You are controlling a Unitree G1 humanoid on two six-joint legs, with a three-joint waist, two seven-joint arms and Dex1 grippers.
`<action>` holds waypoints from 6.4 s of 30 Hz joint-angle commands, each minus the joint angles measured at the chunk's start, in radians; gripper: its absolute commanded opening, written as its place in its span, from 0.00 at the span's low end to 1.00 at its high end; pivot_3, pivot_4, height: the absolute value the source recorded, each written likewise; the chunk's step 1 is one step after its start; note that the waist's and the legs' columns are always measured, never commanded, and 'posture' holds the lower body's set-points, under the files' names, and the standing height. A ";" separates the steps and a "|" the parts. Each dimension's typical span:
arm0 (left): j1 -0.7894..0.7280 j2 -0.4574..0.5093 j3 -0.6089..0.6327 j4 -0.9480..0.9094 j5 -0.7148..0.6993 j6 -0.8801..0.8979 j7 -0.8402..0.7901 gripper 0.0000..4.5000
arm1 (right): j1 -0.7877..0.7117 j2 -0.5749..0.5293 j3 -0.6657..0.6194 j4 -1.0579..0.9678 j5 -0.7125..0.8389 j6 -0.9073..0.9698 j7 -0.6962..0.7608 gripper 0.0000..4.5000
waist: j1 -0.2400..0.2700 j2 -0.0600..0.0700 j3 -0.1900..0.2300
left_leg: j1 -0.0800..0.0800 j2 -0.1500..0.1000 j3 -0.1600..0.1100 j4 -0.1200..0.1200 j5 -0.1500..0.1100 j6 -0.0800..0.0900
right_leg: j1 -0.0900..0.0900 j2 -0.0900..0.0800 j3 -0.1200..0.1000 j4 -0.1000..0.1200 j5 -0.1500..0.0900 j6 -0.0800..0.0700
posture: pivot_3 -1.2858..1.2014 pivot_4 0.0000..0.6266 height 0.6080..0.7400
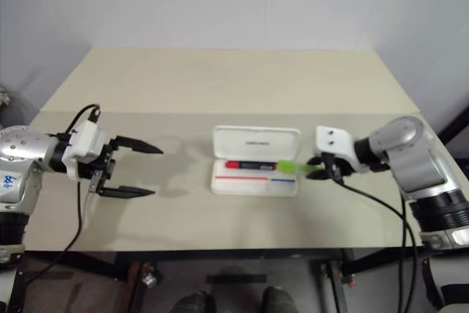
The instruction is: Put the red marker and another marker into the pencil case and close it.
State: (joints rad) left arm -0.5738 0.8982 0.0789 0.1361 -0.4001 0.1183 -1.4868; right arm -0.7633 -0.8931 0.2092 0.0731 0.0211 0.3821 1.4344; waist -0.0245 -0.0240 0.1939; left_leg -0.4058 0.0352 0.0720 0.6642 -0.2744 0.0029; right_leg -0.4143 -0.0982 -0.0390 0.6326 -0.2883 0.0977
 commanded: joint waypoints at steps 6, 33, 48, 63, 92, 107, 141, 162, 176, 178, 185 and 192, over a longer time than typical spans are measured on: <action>0.051 0.040 0.042 -0.027 -0.010 -0.014 0.020 1.00 | -0.068 0.096 0.067 -0.121 0.021 0.090 -0.031 0.24 | -0.002 0.000 0.000 | 0.000 0.001 0.000 -0.001 -0.001 0.001 | 0.000 0.000 0.000 -0.002 0.000 0.000 | 0.52 0.24 1.00; 0.170 0.051 0.084 -0.168 -0.033 0.061 0.089 1.00 | -0.193 0.344 0.286 0.017 -0.107 0.073 -0.148 0.24 | -0.004 0.000 0.000 | -0.001 0.002 0.001 -0.001 -0.001 0.000 | 0.000 0.001 0.000 -0.002 0.000 0.000 | 0.52 0.24 1.00; 0.166 0.053 0.089 -0.172 -0.031 0.066 0.096 1.00 | -0.194 0.361 0.304 0.043 -0.142 0.083 -0.142 0.40 | -0.005 0.000 0.000 | -0.001 0.002 0.001 -0.002 -0.001 0.000 | 0.000 0.001 0.000 -0.003 0.000 0.000 | 0.52 0.24 1.00; 0.144 0.042 0.076 -0.154 -0.026 0.053 0.098 1.00 | -0.221 0.376 0.252 0.048 -0.116 0.101 -0.143 1.00 | -0.005 0.000 0.000 | -0.001 0.003 0.001 -0.003 -0.002 0.000 | 0.000 0.001 0.000 -0.004 0.000 0.000 | 0.52 0.24 1.00; -0.174 -0.107 -0.125 -0.030 0.010 0.099 0.072 1.00 | -0.122 -0.079 0.063 0.323 -0.082 -0.042 -0.156 1.00 | -0.005 0.000 0.000 | 0.000 -0.002 0.012 -0.001 -0.002 0.001 | 0.000 0.003 0.001 -0.005 0.001 0.002 | 0.52 0.24 1.00; -0.165 -0.126 -0.126 -0.059 0.011 0.106 0.088 1.00 | -0.370 0.092 0.067 0.719 -0.210 0.288 -0.327 1.00 | -0.003 0.002 0.001 | -0.003 0.000 0.021 -0.002 -0.001 0.000 | -0.005 0.002 0.011 -0.005 0.002 0.004 | 0.52 0.24 1.00; -0.179 -0.127 -0.106 -0.088 -0.004 0.151 0.138 1.00 | -0.499 0.240 -0.052 1.127 -0.187 0.346 -0.645 0.71 | -0.013 0.002 0.001 | -0.001 -0.002 0.027 0.000 -0.002 0.001 | -0.007 0.003 0.019 -0.004 0.004 0.008 | 0.52 0.24 1.00; -0.205 -0.145 -0.047 -0.085 -0.048 0.199 0.185 1.00 | -0.533 0.178 -0.033 1.138 -0.213 0.259 -0.577 0.08 | -0.004 0.002 0.001 | -0.001 -0.003 0.025 0.000 0.000 0.003 | -0.005 -0.001 0.018 -0.006 0.007 0.010 | 0.52 0.24 1.00; -0.110 -0.106 -0.017 -0.090 -0.044 0.177 0.169 1.00 | -0.248 -0.026 -0.027 0.422 -0.032 0.072 0.072 0.08 | -0.004 0.003 0.002 | -0.003 -0.002 0.027 -0.002 -0.002 0.001 | -0.010 0.004 0.021 -0.006 0.007 0.010 | 0.52 0.24 1.00; -0.087 -0.098 -0.015 -0.093 -0.040 0.164 0.170 1.00 | -0.204 -0.033 -0.041 0.356 -0.003 0.041 0.081 0.08 | -0.005 0.003 0.002 | -0.003 -0.002 0.028 -0.001 -0.002 0.001 | -0.010 0.004 0.021 -0.006 0.007 0.010 | 0.52 0.24 1.00; -0.018 -0.085 -0.010 -0.151 -0.043 0.157 0.195 1.00 | -0.095 -0.004 -0.002 0.213 0.033 -0.165 0.103 0.08 | -0.004 0.003 0.002 | -0.002 -0.002 0.028 0.001 -0.002 0.002 | -0.010 0.003 0.022 -0.005 0.007 0.010 | 0.52 0.24 1.00; 0.025 -0.074 -0.002 -0.212 -0.056 0.185 0.230 1.00 | -0.086 0.059 0.084 0.201 -0.005 -0.195 0.095 0.08 | -0.006 0.003 0.002 | -0.001 -0.002 0.025 0.001 -0.002 0.002 | -0.010 0.003 0.024 -0.004 0.007 0.010 | 0.52 0.24 1.00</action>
State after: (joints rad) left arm -0.5520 0.8042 0.0420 -0.0373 -0.4422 0.2980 -1.2669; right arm -0.8396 -0.8298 0.2950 0.2975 0.0160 0.1960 1.5156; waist -0.0305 -0.0213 0.1956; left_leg -0.4070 0.0329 0.0971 0.6653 -0.2767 0.0045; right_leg -0.4246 -0.0953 -0.0154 0.6285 -0.2817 0.1075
